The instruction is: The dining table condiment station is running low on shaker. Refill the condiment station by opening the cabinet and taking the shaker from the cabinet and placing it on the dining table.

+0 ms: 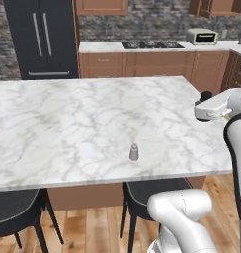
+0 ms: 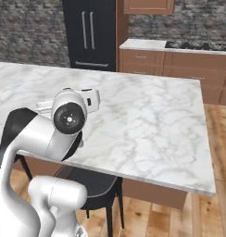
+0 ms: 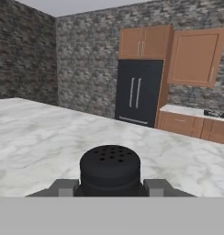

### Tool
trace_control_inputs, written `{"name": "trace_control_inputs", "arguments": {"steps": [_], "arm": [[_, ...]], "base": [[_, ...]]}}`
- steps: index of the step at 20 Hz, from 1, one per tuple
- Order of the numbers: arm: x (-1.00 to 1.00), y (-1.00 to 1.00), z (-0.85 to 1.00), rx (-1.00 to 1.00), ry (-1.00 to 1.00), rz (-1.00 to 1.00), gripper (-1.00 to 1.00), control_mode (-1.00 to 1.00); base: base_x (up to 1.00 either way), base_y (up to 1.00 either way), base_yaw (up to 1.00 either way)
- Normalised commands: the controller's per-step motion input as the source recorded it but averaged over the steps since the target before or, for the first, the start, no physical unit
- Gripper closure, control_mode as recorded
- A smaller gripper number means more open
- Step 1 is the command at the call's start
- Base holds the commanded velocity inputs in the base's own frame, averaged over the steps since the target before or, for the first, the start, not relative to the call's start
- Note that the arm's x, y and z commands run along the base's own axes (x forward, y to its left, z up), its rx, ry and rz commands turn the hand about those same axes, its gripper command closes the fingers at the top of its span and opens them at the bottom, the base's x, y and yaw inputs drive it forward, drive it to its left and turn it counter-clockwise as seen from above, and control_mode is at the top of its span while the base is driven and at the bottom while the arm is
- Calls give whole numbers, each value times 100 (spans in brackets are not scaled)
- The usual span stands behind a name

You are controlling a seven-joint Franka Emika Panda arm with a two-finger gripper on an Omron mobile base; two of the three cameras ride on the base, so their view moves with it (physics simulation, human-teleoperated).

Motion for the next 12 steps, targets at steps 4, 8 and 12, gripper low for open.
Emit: {"name": "trace_control_inputs", "arguments": {"steps": [4,8,12], "arm": [[3,1,0,0,0,-1,100,-100],[2,0,0,0,0,0,100,-100],[31,-2,-19,0,0,9,100,-100]], "base": [[6,3,-4],[0,0,0],[0,0,0]]}}
